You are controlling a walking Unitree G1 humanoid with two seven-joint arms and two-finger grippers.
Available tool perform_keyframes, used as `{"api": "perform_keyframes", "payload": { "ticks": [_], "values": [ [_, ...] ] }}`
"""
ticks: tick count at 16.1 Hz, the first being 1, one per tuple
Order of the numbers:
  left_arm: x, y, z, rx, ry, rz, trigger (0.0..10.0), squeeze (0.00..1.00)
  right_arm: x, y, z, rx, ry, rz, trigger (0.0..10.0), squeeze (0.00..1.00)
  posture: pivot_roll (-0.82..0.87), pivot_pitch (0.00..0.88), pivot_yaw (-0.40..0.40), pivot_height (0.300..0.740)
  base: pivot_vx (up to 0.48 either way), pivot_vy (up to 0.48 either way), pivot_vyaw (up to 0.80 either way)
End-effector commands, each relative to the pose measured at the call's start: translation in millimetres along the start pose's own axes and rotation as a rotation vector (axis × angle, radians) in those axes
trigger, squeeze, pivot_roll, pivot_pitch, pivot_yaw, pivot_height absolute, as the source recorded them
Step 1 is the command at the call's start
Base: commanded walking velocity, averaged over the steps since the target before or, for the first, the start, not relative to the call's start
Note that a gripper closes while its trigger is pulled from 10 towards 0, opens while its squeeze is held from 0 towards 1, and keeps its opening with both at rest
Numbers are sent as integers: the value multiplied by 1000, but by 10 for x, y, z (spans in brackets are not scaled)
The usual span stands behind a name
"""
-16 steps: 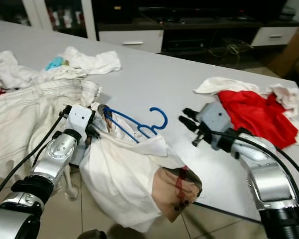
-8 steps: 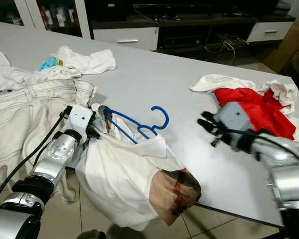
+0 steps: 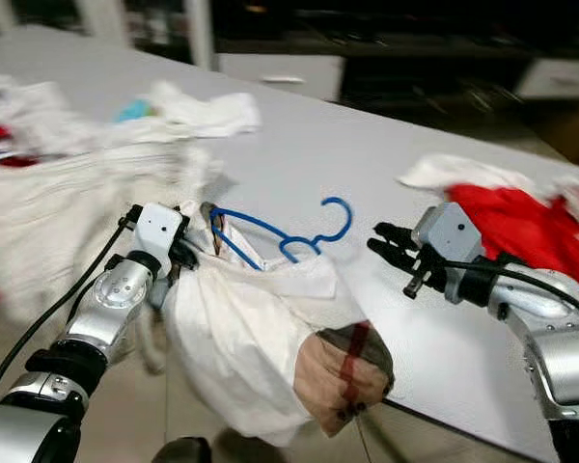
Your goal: Hang hanger
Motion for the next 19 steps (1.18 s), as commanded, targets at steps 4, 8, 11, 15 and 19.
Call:
{"api": "perform_keyframes", "payload": {
  "ticks": [4, 8, 11, 15, 19],
  "values": [
    [-11, 33, -15, -13, -9, -6, 10000, 0, 166, -64, 33, -62, 59, 39, 10000, 0, -35, 0, -42, 740, 0, 0, 0],
    [-17, 37, -16, -15, -9, -5, 10000, 0, 94, -40, 115, -62, 87, 37, 10000, 0, -36, 0, -41, 740, 0, 0, 0],
    [-21, 37, -17, -16, -8, -3, 10000, 0, -25, 137, 137, -93, 102, -42, 10000, 0, -38, 0, -41, 740, 0, 0, 0],
    [-30, 43, -41, -13, -9, -5, 10000, 0, -307, 178, 479, -147, 237, -78, 10000, 0, -40, 0, -47, 740, 0, 0, 0],
    [-33, 53, -53, -3, -4, -10, 10000, 0, -538, 130, 912, -212, 392, -60, 10000, 0, -24, 0, -56, 740, 0, 0, 0]
  ]
}}
Point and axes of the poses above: a point about 5 cm out from each wrist's last joint towards the gripper, its own x axis pointing back from the gripper into the wrist, its own y axis along the axis of the wrist's last joint, z = x × y, the point moved 4 cm from there along -x, pointing out of the wrist towards the gripper, and after that the axes turned 6 degrees about x, right-handed, at the moved point
